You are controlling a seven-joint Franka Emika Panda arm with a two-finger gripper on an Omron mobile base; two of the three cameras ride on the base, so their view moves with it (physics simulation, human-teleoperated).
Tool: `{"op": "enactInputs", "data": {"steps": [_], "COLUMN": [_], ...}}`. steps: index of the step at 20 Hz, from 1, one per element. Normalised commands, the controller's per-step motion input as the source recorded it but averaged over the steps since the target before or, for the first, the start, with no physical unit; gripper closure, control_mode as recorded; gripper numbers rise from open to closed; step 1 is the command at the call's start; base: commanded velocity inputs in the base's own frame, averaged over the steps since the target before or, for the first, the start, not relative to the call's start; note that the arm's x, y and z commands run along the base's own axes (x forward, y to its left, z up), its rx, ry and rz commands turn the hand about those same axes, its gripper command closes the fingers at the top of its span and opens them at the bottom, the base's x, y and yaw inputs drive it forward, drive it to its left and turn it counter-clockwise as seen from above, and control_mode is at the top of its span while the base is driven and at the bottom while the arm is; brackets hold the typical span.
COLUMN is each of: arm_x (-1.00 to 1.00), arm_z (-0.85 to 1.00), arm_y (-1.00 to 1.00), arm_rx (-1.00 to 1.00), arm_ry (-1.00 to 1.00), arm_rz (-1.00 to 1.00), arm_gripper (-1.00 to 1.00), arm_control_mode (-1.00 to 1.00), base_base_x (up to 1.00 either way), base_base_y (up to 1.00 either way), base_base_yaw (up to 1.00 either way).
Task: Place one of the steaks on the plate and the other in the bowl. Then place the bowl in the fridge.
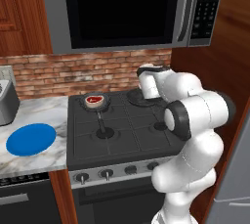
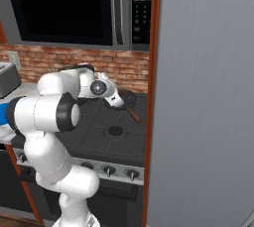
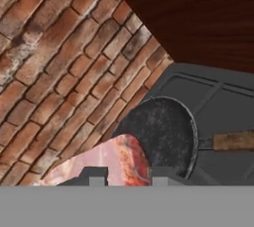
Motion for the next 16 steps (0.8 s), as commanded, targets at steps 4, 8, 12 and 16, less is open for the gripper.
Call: {"op": "enactInputs", "data": {"steps": [4, 8, 12, 16], "arm_x": [-0.76, -0.67, -0.46, -0.29], "arm_z": [0.58, 0.84, 1.00, 1.00], "arm_y": [0.00, 0.00, 0.00, 0.00], "arm_rx": [0.00, -0.02, -0.03, 0.00], "arm_ry": [-0.01, 0.01, 0.12, 0.26], "arm_rz": [0.00, 0.00, 0.00, 0.00], "arm_gripper": [1.00, 1.00, 1.00, 1.00], "arm_control_mode": [-1.00, -1.00, -1.00, -1.00], "base_base_x": [0.00, 0.00, 0.00, 0.00], "base_base_y": [0.00, 0.00, 0.00, 0.00], "base_base_yaw": [0.00, 0.00, 0.00, 0.00]}}
